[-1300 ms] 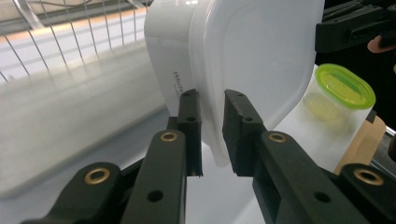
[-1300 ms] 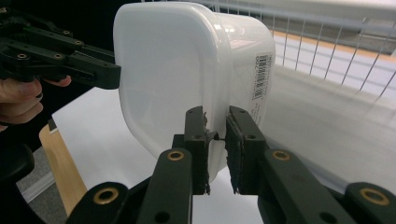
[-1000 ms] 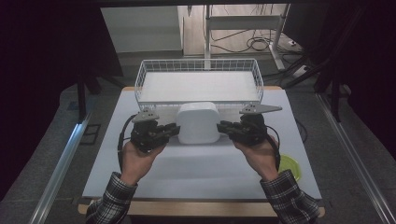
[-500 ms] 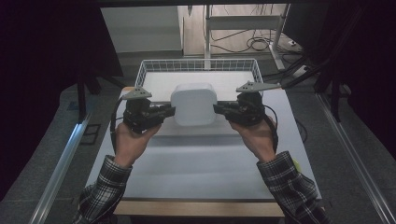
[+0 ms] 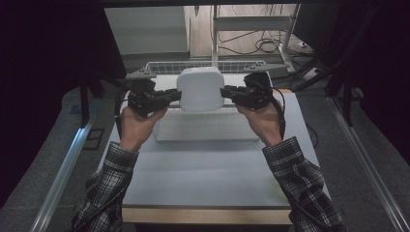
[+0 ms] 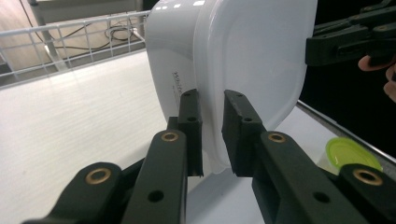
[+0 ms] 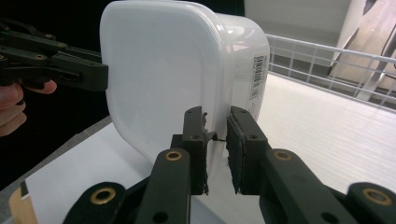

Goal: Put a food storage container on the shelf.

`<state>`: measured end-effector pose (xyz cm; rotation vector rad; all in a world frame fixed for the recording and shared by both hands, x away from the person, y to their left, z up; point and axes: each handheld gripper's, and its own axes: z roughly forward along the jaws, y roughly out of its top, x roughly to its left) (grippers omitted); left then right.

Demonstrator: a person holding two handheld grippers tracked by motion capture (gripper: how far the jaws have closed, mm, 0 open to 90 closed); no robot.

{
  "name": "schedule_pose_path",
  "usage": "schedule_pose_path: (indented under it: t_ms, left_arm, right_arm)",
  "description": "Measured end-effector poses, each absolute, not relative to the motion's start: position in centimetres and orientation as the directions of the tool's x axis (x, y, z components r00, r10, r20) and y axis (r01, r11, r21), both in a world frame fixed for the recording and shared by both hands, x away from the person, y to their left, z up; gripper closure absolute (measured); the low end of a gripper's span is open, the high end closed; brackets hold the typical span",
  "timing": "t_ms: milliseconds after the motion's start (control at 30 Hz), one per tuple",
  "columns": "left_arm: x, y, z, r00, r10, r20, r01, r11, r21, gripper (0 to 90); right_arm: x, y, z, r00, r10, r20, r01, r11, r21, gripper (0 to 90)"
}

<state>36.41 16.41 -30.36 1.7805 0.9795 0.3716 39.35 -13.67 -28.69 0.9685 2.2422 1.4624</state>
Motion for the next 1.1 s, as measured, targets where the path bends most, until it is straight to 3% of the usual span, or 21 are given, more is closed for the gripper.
schedule_pose_path:
  t_ms: [467, 700, 1100]
  left_arm:
    - [38.8, 16.1, -31.5, 0.614, 0.755, -0.232, 0.460, -0.104, 0.882, 76.9]
    - [39.3, 15.6, -31.8, 0.621, 0.749, -0.232, 0.432, -0.080, 0.898, 64.8]
    - [40.5, 14.8, -32.5, 0.586, 0.791, -0.174, 0.388, -0.085, 0.918, 59.8]
  right_arm:
    - [41.9, -13.8, -29.7, -0.697, 0.704, 0.138, 0.406, 0.229, 0.885, 75.9]
    - [42.3, -13.5, -30.1, -0.685, 0.717, 0.127, 0.402, 0.227, 0.887, 70.7]
    - [43.5, -12.8, -29.9, -0.675, 0.730, 0.105, 0.392, 0.234, 0.890, 63.8]
